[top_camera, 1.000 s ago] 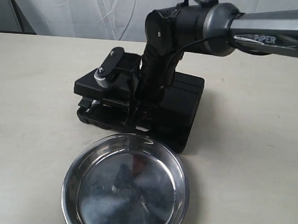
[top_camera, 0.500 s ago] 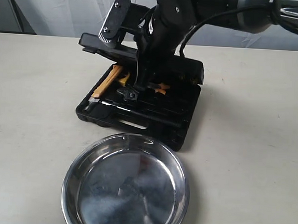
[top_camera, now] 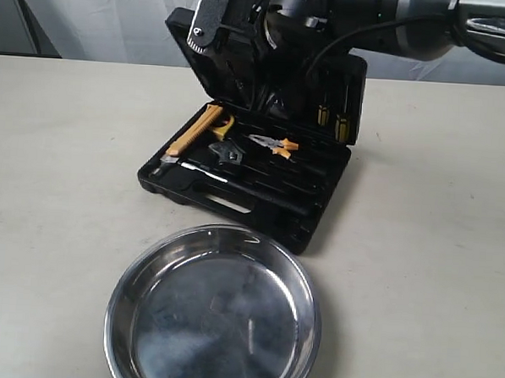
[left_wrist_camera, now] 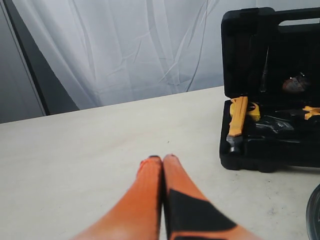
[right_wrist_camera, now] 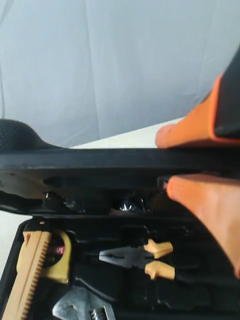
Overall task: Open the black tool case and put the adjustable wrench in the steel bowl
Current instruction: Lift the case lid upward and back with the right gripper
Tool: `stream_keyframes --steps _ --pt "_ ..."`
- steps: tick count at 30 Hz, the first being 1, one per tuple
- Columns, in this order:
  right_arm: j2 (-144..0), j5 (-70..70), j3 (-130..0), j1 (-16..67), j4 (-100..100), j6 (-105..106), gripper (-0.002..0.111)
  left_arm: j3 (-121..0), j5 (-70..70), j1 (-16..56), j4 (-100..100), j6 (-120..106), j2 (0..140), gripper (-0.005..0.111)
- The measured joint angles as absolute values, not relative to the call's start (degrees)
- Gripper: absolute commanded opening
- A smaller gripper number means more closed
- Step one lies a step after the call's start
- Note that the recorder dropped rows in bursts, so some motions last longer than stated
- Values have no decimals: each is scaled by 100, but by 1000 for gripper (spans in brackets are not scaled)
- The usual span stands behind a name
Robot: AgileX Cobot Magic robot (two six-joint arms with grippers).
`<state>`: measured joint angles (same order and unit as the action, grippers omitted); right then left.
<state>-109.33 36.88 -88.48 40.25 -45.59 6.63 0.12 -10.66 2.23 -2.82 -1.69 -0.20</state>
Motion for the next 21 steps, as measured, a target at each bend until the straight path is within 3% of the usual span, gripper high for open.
stream_keyframes --steps 18,19,21 --pt "-10955 2845 -8848 2858 -4939 126 -1 12 -1066 223 -282 -169 -20 0" --pt "-10955 2793 -8848 2756 -4939 84 0 12 -1066 223 -282 -169 -20 0" --pt "-10955 2712 -8845 2623 -4891 59 12 12 -1066 223 -282 -169 -20 0"
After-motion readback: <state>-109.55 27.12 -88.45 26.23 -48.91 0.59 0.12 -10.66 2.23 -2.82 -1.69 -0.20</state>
